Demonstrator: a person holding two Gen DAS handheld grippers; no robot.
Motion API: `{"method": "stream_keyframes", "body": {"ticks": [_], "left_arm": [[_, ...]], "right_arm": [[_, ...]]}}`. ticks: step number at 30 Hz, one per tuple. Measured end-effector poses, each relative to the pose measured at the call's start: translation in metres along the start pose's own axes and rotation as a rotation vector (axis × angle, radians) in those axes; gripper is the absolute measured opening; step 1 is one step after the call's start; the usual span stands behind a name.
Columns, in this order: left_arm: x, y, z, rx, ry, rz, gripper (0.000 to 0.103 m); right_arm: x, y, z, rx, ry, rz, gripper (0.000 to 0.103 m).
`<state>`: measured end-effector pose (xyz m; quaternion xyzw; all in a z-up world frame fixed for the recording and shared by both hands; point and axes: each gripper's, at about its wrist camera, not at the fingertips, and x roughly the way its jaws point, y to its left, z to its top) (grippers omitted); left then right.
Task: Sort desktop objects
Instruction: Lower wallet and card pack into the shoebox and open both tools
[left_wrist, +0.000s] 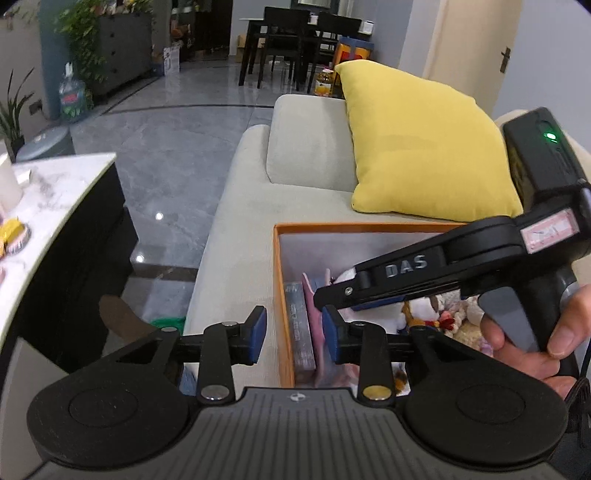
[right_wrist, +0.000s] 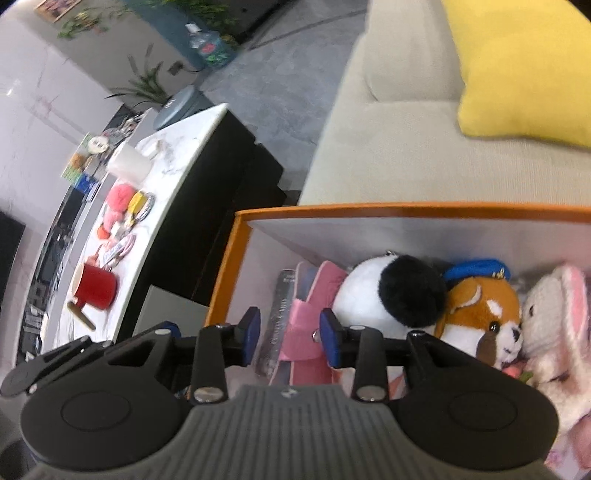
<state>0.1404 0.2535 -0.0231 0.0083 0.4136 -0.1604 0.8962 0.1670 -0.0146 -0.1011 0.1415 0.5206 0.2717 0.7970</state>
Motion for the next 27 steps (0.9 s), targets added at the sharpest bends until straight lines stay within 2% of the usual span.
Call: {"method": "stream_keyframes", "body": {"ticks": [8, 12, 15, 18, 22, 24, 27], "left_arm": [[-0.007, 0.009, -0.018, -0.066, 0.051, -0.040, 0.037], [-0.006, 0.010, -0.030, -0.093, 0.074, -0.063, 0.037], [-0.005, 0.009, -0.037, -0.100, 0.077, -0.068, 0.034], [-0.003, 0.012, -0.041, -0.121, 0.081, -0.084, 0.031], [-0.004, 0.010, -0.045, -0.111, 0.076, -0.078, 0.030], [-0.004, 0.009, -0.045, -0.109, 0.070, -0.074, 0.030], [-0.003, 0.008, -0.044, -0.105, 0.073, -0.069, 0.030]], "right_arm": [[-0.010, 0.014, -0.030, -0.176, 0.042, -0.036, 0.040], [-0.003, 0.017, -0.047, -0.216, 0.113, -0.042, 0.039], [0.011, 0.022, -0.053, -0.244, 0.171, -0.083, 0.032], [0.022, 0.023, -0.051, -0.237, 0.181, -0.115, 0.023], [0.027, 0.019, -0.043, -0.213, 0.150, -0.149, 0.018], [0.027, 0.018, -0.040, -0.207, 0.125, -0.163, 0.016], [0.028, 0.013, -0.038, -0.181, 0.135, -0.145, 0.016]]}}
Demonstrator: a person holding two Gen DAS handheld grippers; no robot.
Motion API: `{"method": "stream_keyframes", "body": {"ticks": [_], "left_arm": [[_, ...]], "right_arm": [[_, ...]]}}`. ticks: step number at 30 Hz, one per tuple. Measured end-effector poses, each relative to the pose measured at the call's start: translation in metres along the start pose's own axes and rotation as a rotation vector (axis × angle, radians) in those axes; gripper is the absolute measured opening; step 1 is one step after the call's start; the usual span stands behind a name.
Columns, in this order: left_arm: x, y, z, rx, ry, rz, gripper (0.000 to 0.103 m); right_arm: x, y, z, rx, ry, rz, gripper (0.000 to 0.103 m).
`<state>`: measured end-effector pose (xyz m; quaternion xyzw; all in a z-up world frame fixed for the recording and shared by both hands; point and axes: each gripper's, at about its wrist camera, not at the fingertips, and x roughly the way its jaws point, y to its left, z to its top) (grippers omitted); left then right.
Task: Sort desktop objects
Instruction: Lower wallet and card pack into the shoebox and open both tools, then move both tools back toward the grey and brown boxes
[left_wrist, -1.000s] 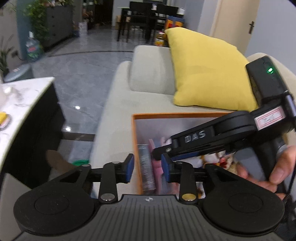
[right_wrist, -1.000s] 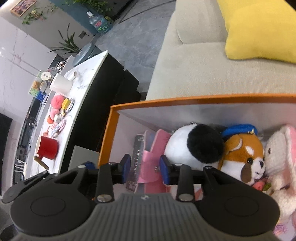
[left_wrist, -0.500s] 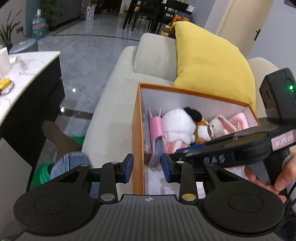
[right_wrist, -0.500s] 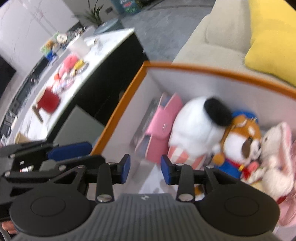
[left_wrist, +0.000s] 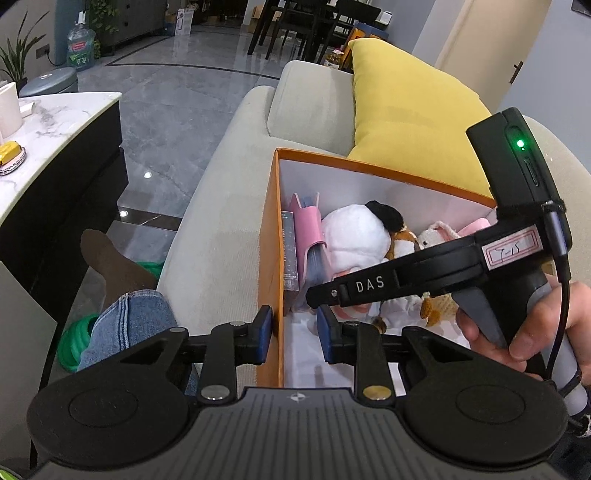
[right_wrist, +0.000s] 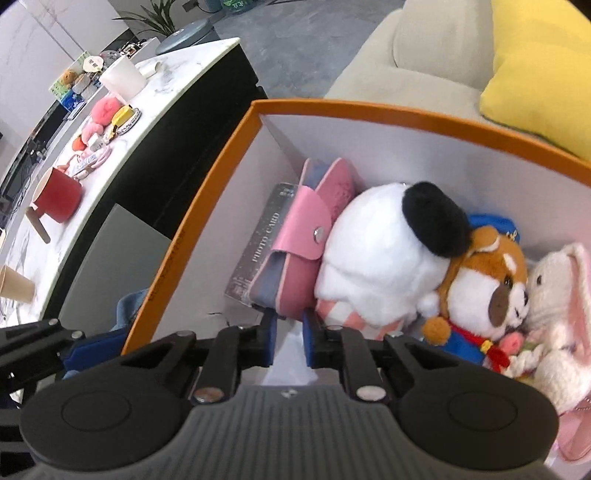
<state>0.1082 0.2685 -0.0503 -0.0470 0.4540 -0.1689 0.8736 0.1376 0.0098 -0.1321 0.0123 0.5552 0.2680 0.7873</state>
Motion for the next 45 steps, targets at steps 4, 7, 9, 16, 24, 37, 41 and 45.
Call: {"method": "stream_keyframes", "body": {"ticks": [4, 7, 9, 16, 24, 37, 41, 45], "left_arm": [[0.001, 0.000, 0.000, -0.004, 0.011, 0.009, 0.030], [-0.003, -0.004, 0.001, 0.011, -0.001, 0.034, 0.030], [-0.010, -0.010, 0.001, 0.035, -0.027, 0.067, 0.030], [-0.044, -0.055, 0.005, 0.166, -0.113, 0.082, 0.030], [-0.059, -0.137, 0.012, 0.365, -0.182, -0.011, 0.030], [-0.011, -0.282, 0.023, 0.732, -0.210, -0.181, 0.030], [0.020, -0.322, 0.022, 0.868, -0.169, -0.217, 0.032], [0.047, -0.360, 0.022, 1.017, -0.121, -0.225, 0.039]], "right_arm": [[-0.007, 0.003, -0.004, -0.023, -0.004, 0.002, 0.021], [-0.025, 0.008, -0.014, -0.066, -0.041, 0.021, 0.021], [-0.046, 0.009, -0.021, -0.094, -0.081, 0.036, 0.024], [-0.130, -0.012, -0.064, -0.151, -0.330, 0.019, 0.050], [-0.208, -0.081, -0.112, -0.158, -0.406, -0.180, 0.060], [-0.257, -0.243, -0.166, -0.032, -0.226, -0.527, 0.059], [-0.255, -0.276, -0.162, -0.065, -0.171, -0.553, 0.059], [-0.247, -0.298, -0.145, -0.140, -0.093, -0.555, 0.059]]}}
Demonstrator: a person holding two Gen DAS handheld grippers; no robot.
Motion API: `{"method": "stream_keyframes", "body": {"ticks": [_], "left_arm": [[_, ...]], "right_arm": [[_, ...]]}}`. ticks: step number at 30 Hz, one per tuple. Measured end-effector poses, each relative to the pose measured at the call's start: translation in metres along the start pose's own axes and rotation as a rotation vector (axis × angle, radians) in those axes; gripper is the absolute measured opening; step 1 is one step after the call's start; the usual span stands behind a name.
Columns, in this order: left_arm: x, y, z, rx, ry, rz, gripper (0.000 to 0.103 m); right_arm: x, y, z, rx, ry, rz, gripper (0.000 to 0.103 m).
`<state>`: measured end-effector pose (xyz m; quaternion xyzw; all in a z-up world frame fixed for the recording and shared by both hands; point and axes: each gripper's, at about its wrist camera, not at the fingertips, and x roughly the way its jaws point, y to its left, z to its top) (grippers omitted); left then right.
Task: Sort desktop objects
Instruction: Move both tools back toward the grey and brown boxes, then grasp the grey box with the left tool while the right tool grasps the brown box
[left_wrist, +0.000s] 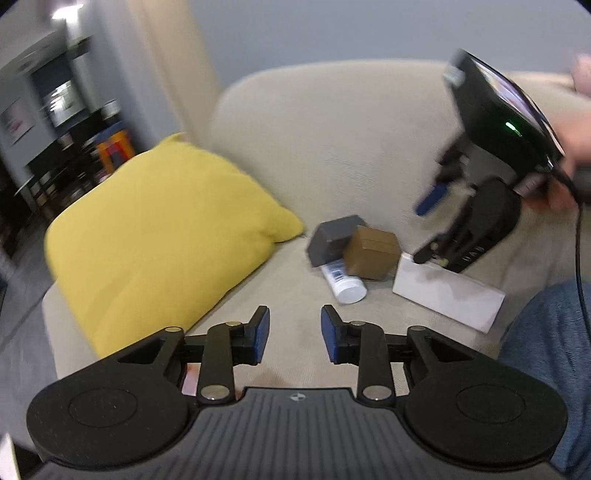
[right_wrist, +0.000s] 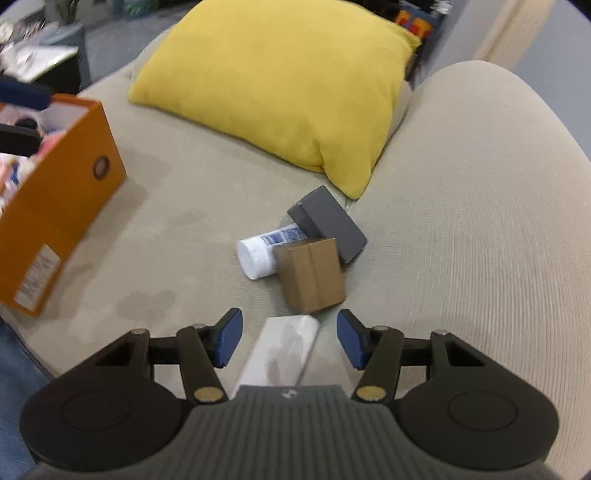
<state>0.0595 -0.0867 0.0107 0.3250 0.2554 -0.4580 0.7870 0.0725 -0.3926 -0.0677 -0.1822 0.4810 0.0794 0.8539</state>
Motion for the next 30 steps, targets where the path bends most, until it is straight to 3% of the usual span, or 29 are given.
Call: {"method": "stream_keyframes", "body": {"ticks": [3, 13, 22, 30], "left_arm": [[0.029, -0.009, 0.017, 0.097, 0.008, -0.023, 0.051], [0.134, -0.019, 0.050, 0.315, 0.048, -0.122, 0.058], [0.205, -0.016, 0.051, 0.536, 0.040, -0.207, 0.062], [0.239, -0.015, 0.044, 0.660, 0.020, -0.256, 0.062]], "right_arm": [[0.016, -0.009, 0.013, -0.057, 0.040, 0.031, 0.060], [0.062, -0.028, 0.038, -0.112, 0.136, 0.129, 0.065], [0.082, -0.035, 0.048, -0.117, 0.156, 0.184, 0.065], [0.095, -0.035, 0.054, -0.106, 0.188, 0.191, 0.053]]}}
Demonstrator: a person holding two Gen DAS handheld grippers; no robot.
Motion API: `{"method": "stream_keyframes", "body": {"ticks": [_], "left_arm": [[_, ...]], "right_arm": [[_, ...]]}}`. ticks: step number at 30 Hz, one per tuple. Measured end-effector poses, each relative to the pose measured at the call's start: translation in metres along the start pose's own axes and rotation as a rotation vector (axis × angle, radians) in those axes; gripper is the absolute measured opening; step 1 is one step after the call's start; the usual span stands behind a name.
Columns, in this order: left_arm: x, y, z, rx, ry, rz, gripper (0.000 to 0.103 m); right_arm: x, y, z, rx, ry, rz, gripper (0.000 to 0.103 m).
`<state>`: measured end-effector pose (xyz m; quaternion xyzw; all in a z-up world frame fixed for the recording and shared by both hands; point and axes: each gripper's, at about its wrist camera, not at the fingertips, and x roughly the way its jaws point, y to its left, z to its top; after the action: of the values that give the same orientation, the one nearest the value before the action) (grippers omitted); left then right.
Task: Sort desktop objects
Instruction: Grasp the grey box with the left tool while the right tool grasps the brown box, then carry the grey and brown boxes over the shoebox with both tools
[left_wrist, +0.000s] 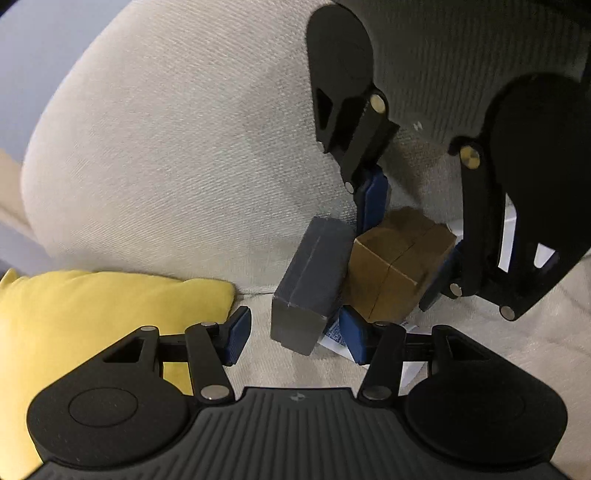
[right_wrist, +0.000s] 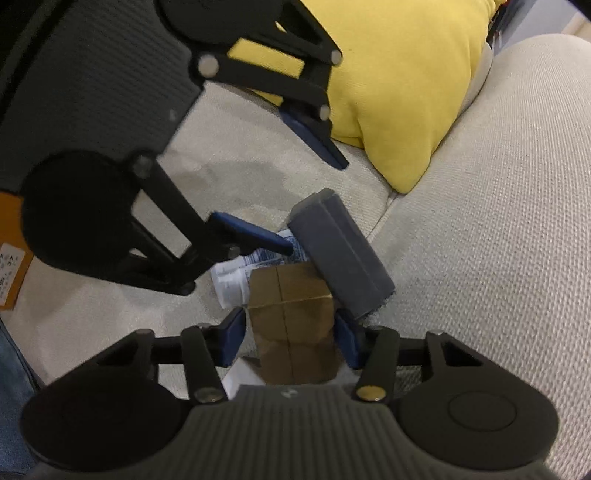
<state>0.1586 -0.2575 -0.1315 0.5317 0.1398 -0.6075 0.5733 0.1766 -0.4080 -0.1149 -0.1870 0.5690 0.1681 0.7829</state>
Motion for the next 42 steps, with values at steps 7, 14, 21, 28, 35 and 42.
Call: {"method": "stream_keyframes", "body": {"ticks": [7, 14, 21, 28, 35, 42], "left_arm": [[0.017, -0.002, -0.007, 0.021, -0.011, 0.012, 0.051], [0.010, -0.004, -0.015, -0.061, 0.014, 0.058, 0.045], [-0.033, 0.021, -0.027, -0.351, 0.057, 0.042, 0.044], [-0.110, 0.023, -0.045, -0.583, 0.096, 0.094, 0.044], [-0.202, 0.006, -0.042, -0.744, 0.110, 0.210, 0.044], [-0.286, -0.010, -0.073, -0.934, 0.168, 0.277, 0.044]], "right_arm": [[-0.002, 0.001, -0.002, 0.023, -0.002, 0.019, 0.050], [-0.002, 0.006, -0.001, 0.024, 0.000, 0.016, 0.050], [-0.018, 0.001, 0.000, 0.117, -0.043, 0.033, 0.050], [-0.052, 0.003, -0.003, 0.237, -0.147, 0.072, 0.050], [-0.092, 0.035, 0.000, 0.287, -0.262, 0.132, 0.050], [-0.130, 0.081, 0.007, 0.268, -0.389, 0.231, 0.050]]}}
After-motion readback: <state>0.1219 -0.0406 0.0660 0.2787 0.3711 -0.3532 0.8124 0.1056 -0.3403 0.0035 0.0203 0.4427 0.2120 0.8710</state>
